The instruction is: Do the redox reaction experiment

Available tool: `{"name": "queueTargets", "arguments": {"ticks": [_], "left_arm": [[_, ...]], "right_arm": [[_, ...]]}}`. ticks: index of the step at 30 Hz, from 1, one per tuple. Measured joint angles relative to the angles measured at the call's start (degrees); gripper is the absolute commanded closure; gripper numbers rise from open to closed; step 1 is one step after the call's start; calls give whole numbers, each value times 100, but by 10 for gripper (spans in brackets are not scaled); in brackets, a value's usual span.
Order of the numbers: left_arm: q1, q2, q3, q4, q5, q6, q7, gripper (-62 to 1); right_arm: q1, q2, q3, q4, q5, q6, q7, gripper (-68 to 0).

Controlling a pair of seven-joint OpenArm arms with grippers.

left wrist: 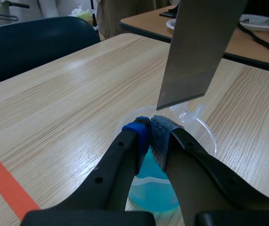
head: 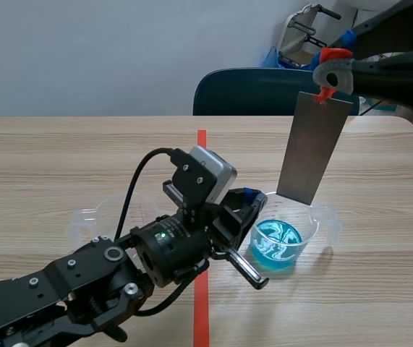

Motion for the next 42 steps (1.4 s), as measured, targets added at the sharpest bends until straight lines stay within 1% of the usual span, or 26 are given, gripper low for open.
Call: {"name": "queueTargets", "arguments": {"ticks": [3, 7, 12, 18, 21, 24, 30, 31, 32, 34, 37, 40, 42], "left_arm": [[199, -273, -61, 35, 2, 0, -98, -21], [625, -710, -295, 365, -2, 39, -92, -21], [1298, -1217, -741, 1047, 0, 37, -81, -21], [2256, -1891, -1440, 1993, -31, 55, -66, -21], [2758, -2159, -1753, 2339, -168, 273, -63, -21], [3248, -2308, -2120, 2511, -195, 271, -59, -21], [4205, -2312, -3056, 2734, -192, 273, -61, -22], [4354, -2312, -3213, 2761, -192, 273, -63, -33], [4500, -2312, -3366, 2785, -192, 269, -68, -49], [4765, -2312, -3622, 2820, -192, 256, -103, -116], [5042, -2288, -3880, 2833, -190, 238, -120, -280], [5176, -2138, -4113, 2833, -192, 238, -120, -449], [5224, -1991, -4299, 2833, -192, 240, -120, -535]], "right_arm": [[0, 0, 0, 0, 0, 0, 0, -8], [0, 0, 0, 0, 0, 0, 0, -8], [0, 0, 0, 0, 0, 0, 0, -8], [0, 0, 0, 0, 0, 0, 0, -8], [0, 0, 0, 0, 0, 0, 0, -8], [0, 0, 0, 0, 0, 0, 0, -8], [0, 0, 0, 0, 0, 0, 0, -8], [0, 0, 0, 0, 0, 0, 0, -8], [0, 0, 0, 0, 0, 0, 0, -8], [0, 0, 0, 0, 0, 0, 0, -8], [0, 0, 0, 0, 0, 0, 0, -8], [0, 0, 0, 0, 0, 0, 0, -8], [0, 0, 0, 0, 0, 0, 0, -8]]}}
